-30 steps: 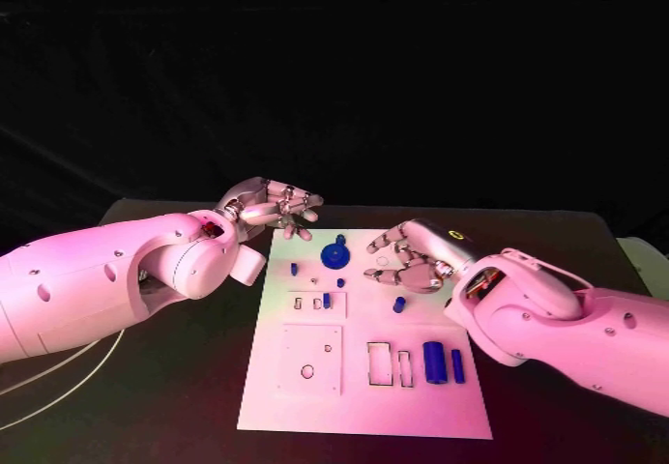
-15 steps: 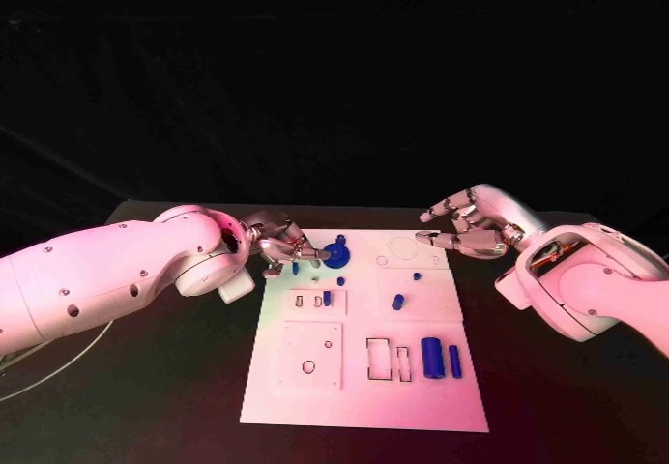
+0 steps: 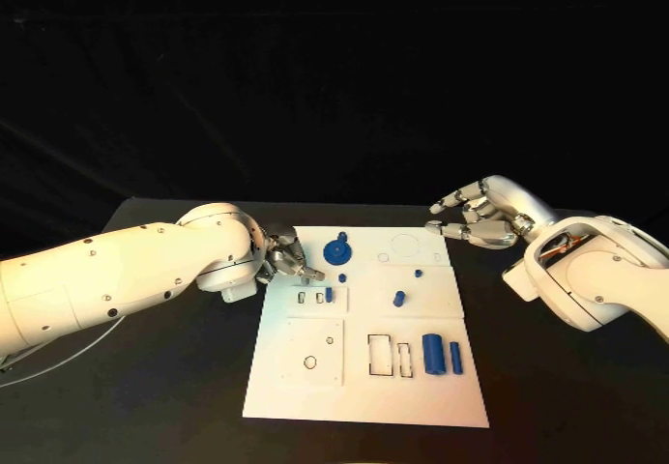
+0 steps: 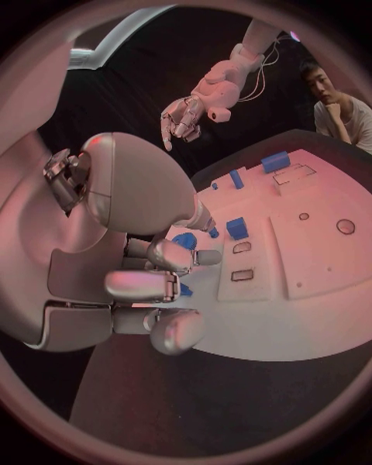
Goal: Assemble the parts on the task board
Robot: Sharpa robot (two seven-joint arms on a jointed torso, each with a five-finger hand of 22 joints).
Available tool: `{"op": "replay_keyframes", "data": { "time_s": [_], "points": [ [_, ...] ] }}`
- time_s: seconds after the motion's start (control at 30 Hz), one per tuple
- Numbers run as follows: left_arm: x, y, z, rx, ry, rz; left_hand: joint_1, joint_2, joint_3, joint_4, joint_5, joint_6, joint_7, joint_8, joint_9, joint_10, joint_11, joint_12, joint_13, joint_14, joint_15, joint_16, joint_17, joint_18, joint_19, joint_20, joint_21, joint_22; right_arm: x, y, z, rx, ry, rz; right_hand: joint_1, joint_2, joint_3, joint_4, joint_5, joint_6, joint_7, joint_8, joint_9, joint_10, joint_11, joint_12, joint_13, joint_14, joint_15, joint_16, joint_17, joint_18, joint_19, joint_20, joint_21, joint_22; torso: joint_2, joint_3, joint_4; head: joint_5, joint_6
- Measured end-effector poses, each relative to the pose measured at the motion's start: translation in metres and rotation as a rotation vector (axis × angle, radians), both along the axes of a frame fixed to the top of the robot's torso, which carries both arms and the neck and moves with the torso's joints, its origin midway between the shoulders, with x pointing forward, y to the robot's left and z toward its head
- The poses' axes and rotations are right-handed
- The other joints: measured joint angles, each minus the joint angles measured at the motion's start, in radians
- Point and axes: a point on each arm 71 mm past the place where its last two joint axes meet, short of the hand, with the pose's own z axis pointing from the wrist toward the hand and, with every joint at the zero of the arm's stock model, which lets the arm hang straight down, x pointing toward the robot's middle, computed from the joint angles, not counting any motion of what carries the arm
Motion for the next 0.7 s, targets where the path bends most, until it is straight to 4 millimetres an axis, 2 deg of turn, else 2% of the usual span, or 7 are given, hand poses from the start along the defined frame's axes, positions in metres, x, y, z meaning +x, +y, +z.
{"op": "replay_keyframes", "data": {
  "time_s": [0.47, 0.7],
  "points": [
    [0.000, -0.013, -0.002, 0.050, 0.017, -0.022, -0.036, 0.012, -0.042, 0.001, 0.000, -0.012, -0.002, 0.021, 0.043, 0.000, 0.000, 0.012, 0.013, 0.004, -0.004, 0.000, 0.000, 0.000, 0.000, 0.000, 0.015, 0.018, 0.002, -0.001, -0.001, 0.001, 0.004, -0.008, 0.000, 0.000, -0.003, 0.003, 0.012, 0.000, 0.000, 0.000, 0.001, 0.000, 0.000, 0.000, 0.000, 0.000, 0.000, 0.000, 0.000, 0.000, 0.000, 0.000, 0.000, 0.000, 0.002, -0.0002, -0.0007, 0.001, -0.009],
    [-0.002, -0.017, -0.002, 0.040, 0.029, -0.024, -0.036, 0.012, -0.047, 0.001, 0.000, -0.012, -0.002, 0.026, 0.047, 0.000, 0.000, 0.012, 0.014, 0.000, -0.007, 0.000, 0.000, 0.000, 0.000, 0.000, 0.015, 0.020, 0.003, 0.000, -0.001, -0.001, 0.007, -0.011, 0.004, 0.004, -0.003, 0.003, 0.017, 0.000, 0.000, 0.004, 0.001, 0.000, 0.000, 0.000, 0.000, 0.000, 0.000, 0.000, 0.000, 0.000, 0.000, 0.000, 0.000, 0.000, 0.003, -0.0004, -0.0007, -0.003, -0.011]
  ]
}}
